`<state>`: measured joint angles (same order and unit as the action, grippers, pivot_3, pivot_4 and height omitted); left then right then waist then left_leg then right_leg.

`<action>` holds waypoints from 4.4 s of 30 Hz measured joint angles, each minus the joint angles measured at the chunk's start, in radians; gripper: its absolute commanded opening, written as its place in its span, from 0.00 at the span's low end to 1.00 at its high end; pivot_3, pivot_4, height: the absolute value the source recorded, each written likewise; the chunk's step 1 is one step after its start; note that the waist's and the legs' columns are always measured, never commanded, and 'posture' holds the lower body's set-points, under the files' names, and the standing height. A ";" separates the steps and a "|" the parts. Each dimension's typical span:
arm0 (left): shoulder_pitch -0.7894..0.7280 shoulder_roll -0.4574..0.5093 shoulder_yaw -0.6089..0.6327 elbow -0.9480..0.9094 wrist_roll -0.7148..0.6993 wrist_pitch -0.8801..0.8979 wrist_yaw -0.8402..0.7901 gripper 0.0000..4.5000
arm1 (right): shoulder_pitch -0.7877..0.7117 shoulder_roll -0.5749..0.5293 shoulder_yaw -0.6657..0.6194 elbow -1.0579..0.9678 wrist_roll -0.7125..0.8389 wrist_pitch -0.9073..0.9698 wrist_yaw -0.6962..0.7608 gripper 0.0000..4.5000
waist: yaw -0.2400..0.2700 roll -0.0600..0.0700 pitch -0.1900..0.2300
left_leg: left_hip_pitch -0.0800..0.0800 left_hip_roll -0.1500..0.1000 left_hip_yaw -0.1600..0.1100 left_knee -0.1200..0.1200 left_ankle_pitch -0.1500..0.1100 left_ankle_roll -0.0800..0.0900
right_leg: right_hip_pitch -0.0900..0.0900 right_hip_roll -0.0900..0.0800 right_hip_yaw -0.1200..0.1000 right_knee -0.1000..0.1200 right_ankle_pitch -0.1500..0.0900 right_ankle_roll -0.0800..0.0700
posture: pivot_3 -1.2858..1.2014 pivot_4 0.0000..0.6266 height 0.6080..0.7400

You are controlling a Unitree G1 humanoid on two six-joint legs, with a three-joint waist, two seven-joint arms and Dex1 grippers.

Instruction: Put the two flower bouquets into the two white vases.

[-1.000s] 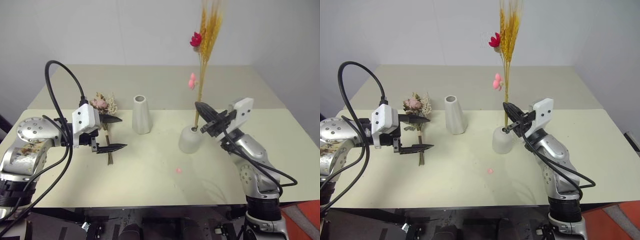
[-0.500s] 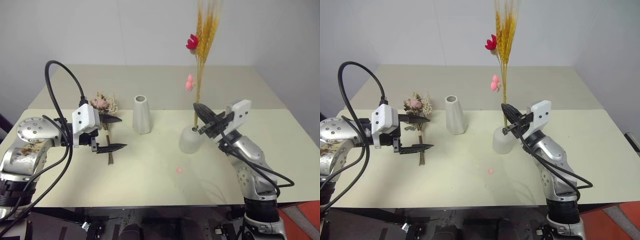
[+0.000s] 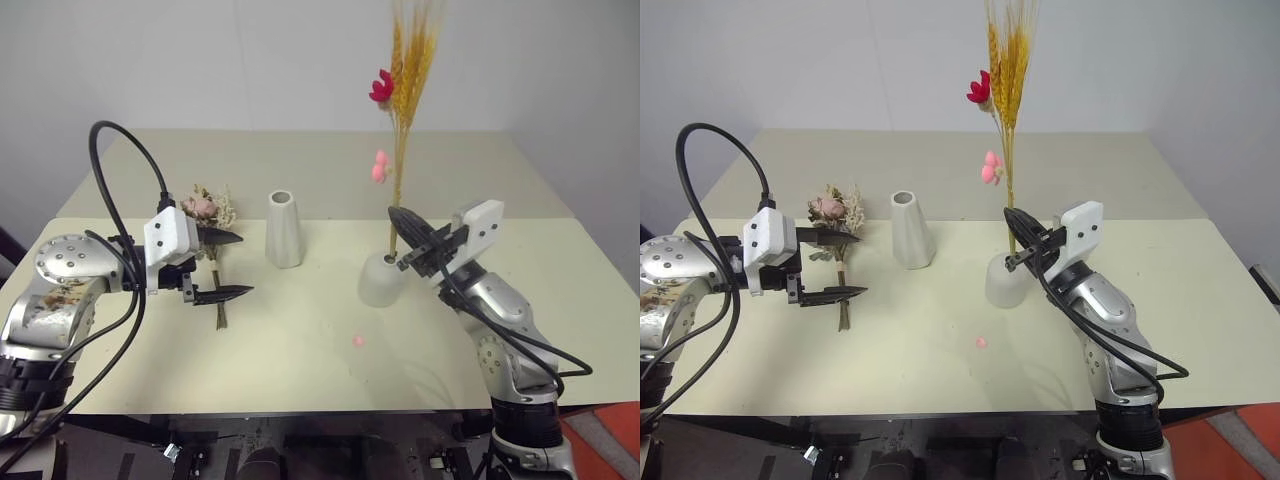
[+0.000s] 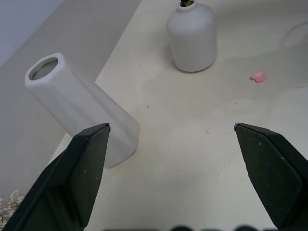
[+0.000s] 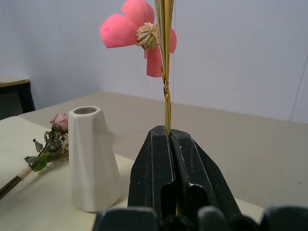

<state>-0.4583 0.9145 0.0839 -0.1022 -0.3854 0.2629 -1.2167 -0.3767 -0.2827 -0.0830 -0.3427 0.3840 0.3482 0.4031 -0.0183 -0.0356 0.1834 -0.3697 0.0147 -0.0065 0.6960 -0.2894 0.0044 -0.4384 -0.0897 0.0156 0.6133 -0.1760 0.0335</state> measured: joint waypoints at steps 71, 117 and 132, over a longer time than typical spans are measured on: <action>-0.013 -0.014 -0.006 0.007 0.013 -0.005 -0.001 1.00 | 0.037 0.038 0.030 0.078 -0.067 -0.097 -0.035 0.01 | 0.000 0.000 0.000 | 0.000 0.000 0.000 0.000 0.000 0.000 | 0.000 0.000 0.000 0.000 0.000 0.000 | 0.52 0.24 1.00; -0.283 -0.333 -0.042 0.144 0.160 1.140 0.764 1.00 | 0.298 -0.748 -0.322 -0.396 0.288 0.356 0.388 0.76 | 0.008 -0.003 -0.001 | 0.000 -0.002 -0.002 0.001 0.000 0.000 | 0.003 -0.001 -0.001 -0.001 0.000 0.001 | 0.52 0.24 1.00; -0.429 -0.421 0.060 0.460 0.155 1.067 0.872 0.31 | 0.324 -0.734 -0.372 -0.431 0.286 0.360 0.351 0.76 | 0.007 -0.004 -0.002 | 0.000 -0.002 -0.002 0.002 0.000 0.000 | 0.003 -0.002 -0.001 -0.001 0.000 0.001 | 0.52 0.24 1.00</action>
<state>-0.8870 0.4938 0.1440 0.3583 -0.2308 1.3302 -0.3451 -0.0525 -1.0163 -0.4548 -0.7733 0.6704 0.7081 0.7541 -0.0109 -0.0391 0.1817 -0.3694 0.0127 -0.0085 0.6979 -0.2894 0.0044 -0.4351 -0.0912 0.0150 0.6123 -0.1763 0.0340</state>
